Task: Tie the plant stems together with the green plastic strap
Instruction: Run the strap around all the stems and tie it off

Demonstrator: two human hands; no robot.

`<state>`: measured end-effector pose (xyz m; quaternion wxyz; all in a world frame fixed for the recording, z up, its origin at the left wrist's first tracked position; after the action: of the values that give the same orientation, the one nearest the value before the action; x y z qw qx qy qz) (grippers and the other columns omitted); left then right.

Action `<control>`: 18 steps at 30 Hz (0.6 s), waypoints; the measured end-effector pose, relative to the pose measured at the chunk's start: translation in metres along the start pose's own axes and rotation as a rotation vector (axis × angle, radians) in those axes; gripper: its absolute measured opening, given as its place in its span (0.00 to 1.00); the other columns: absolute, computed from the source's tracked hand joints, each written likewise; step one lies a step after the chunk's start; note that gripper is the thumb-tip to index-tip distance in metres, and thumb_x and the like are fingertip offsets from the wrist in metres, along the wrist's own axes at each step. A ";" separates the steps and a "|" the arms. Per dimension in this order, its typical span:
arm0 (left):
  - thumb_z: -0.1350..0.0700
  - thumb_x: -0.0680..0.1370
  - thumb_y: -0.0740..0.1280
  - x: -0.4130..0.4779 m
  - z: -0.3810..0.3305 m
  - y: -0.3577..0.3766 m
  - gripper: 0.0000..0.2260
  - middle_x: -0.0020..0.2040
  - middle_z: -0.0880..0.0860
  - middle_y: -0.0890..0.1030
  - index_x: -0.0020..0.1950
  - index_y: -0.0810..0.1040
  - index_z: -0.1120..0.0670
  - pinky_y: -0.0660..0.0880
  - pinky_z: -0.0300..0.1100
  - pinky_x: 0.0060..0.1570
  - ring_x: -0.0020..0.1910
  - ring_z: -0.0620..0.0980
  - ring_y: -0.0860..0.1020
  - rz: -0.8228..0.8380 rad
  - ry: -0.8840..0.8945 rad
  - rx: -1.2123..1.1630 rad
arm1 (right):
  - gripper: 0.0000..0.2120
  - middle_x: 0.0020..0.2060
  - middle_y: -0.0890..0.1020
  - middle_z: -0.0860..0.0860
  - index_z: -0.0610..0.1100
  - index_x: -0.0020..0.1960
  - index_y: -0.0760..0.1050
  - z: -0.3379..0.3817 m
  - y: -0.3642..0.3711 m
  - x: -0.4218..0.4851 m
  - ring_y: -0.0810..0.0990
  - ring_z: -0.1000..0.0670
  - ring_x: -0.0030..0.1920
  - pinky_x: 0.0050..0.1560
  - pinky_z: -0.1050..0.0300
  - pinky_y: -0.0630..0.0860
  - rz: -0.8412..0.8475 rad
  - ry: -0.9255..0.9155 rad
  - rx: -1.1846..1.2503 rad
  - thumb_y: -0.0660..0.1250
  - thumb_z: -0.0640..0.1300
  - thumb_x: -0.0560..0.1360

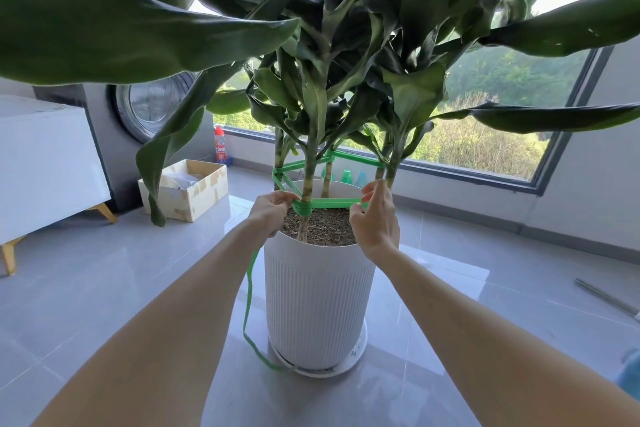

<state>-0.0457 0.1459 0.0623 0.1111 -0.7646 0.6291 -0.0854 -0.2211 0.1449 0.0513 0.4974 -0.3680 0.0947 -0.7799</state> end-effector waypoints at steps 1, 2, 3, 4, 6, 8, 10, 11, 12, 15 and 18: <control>0.62 0.82 0.54 0.002 0.000 0.001 0.14 0.33 0.52 0.75 0.60 0.78 0.55 0.54 0.31 0.16 0.24 0.44 0.57 -0.002 -0.004 0.006 | 0.10 0.50 0.74 0.49 0.45 0.54 0.65 0.000 0.001 0.000 0.75 0.47 0.45 0.42 0.50 0.75 0.011 -0.026 -0.015 0.62 0.37 0.75; 0.62 0.82 0.55 0.003 0.000 0.002 0.14 0.31 0.50 0.71 0.59 0.78 0.54 0.54 0.31 0.15 0.25 0.45 0.57 -0.005 -0.002 0.019 | 0.10 0.51 0.74 0.49 0.45 0.54 0.66 -0.001 0.001 0.001 0.75 0.47 0.47 0.42 0.51 0.75 0.018 -0.042 -0.021 0.62 0.37 0.75; 0.61 0.82 0.55 0.004 0.000 0.003 0.13 0.30 0.49 0.70 0.58 0.78 0.54 0.55 0.31 0.15 0.25 0.45 0.57 -0.007 0.002 0.034 | 0.10 0.51 0.74 0.49 0.45 0.54 0.66 -0.001 0.001 0.001 0.75 0.47 0.47 0.42 0.51 0.75 0.024 -0.050 -0.021 0.62 0.37 0.75; 0.60 0.82 0.56 0.006 0.000 0.003 0.12 0.30 0.49 0.69 0.58 0.78 0.53 0.55 0.31 0.16 0.25 0.44 0.58 -0.008 0.010 0.046 | 0.10 0.52 0.75 0.49 0.45 0.55 0.66 -0.001 0.001 0.001 0.75 0.47 0.47 0.43 0.51 0.75 0.028 -0.052 -0.018 0.62 0.37 0.75; 0.58 0.82 0.57 0.006 0.000 0.004 0.11 0.33 0.50 0.71 0.58 0.78 0.52 0.57 0.32 0.18 0.26 0.45 0.59 -0.015 0.047 0.074 | 0.10 0.52 0.75 0.49 0.45 0.55 0.67 -0.002 -0.001 0.002 0.76 0.48 0.47 0.44 0.50 0.75 0.038 -0.049 -0.017 0.62 0.37 0.75; 0.56 0.81 0.60 0.006 -0.001 0.007 0.10 0.42 0.51 0.76 0.57 0.79 0.51 0.64 0.36 0.26 0.31 0.48 0.68 -0.051 0.108 0.128 | 0.10 0.52 0.75 0.49 0.45 0.55 0.67 -0.002 -0.003 0.002 0.76 0.48 0.47 0.44 0.51 0.75 0.047 -0.051 -0.020 0.62 0.37 0.75; 0.56 0.81 0.62 0.007 0.000 0.011 0.08 0.53 0.53 0.79 0.56 0.79 0.51 0.70 0.40 0.41 0.47 0.53 0.76 -0.095 0.141 0.136 | 0.10 0.52 0.76 0.49 0.45 0.55 0.67 -0.002 -0.005 0.002 0.76 0.49 0.47 0.43 0.51 0.75 0.055 -0.062 -0.024 0.62 0.37 0.75; 0.56 0.80 0.62 0.007 0.001 0.012 0.08 0.57 0.54 0.79 0.55 0.80 0.51 0.70 0.41 0.47 0.53 0.55 0.76 -0.111 0.145 0.130 | 0.10 0.52 0.76 0.49 0.45 0.55 0.68 -0.002 -0.006 0.002 0.75 0.49 0.47 0.43 0.52 0.75 0.060 -0.068 -0.027 0.62 0.37 0.75; 0.57 0.80 0.63 0.008 0.001 0.013 0.08 0.59 0.54 0.79 0.55 0.80 0.51 0.69 0.41 0.50 0.56 0.55 0.75 -0.126 0.151 0.140 | 0.10 0.52 0.76 0.49 0.45 0.55 0.68 -0.002 -0.007 0.002 0.75 0.49 0.47 0.43 0.52 0.75 0.064 -0.073 -0.026 0.62 0.37 0.75; 0.57 0.79 0.64 0.006 -0.002 0.014 0.08 0.57 0.56 0.78 0.56 0.79 0.52 0.70 0.44 0.47 0.49 0.54 0.76 -0.172 0.191 0.249 | 0.09 0.52 0.76 0.50 0.46 0.55 0.69 -0.002 -0.008 0.003 0.76 0.49 0.48 0.45 0.51 0.76 0.073 -0.067 -0.014 0.62 0.37 0.76; 0.56 0.78 0.66 0.008 -0.001 0.012 0.08 0.54 0.56 0.79 0.57 0.75 0.51 0.72 0.45 0.46 0.46 0.53 0.76 -0.189 0.196 0.301 | 0.10 0.51 0.76 0.51 0.46 0.55 0.69 -0.002 -0.006 0.003 0.76 0.50 0.49 0.45 0.52 0.75 0.076 -0.061 -0.013 0.62 0.37 0.76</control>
<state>-0.0557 0.1355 0.0601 0.1538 -0.7828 0.5427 -0.2627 -0.2280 0.1447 0.0547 0.5269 -0.3908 0.0986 -0.7483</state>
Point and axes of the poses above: each hand's wrist, its own x-axis towards the middle knuckle, its own y-axis out of the palm, z = x × y, the point moved 1 cm from there along x, towards the middle knuckle
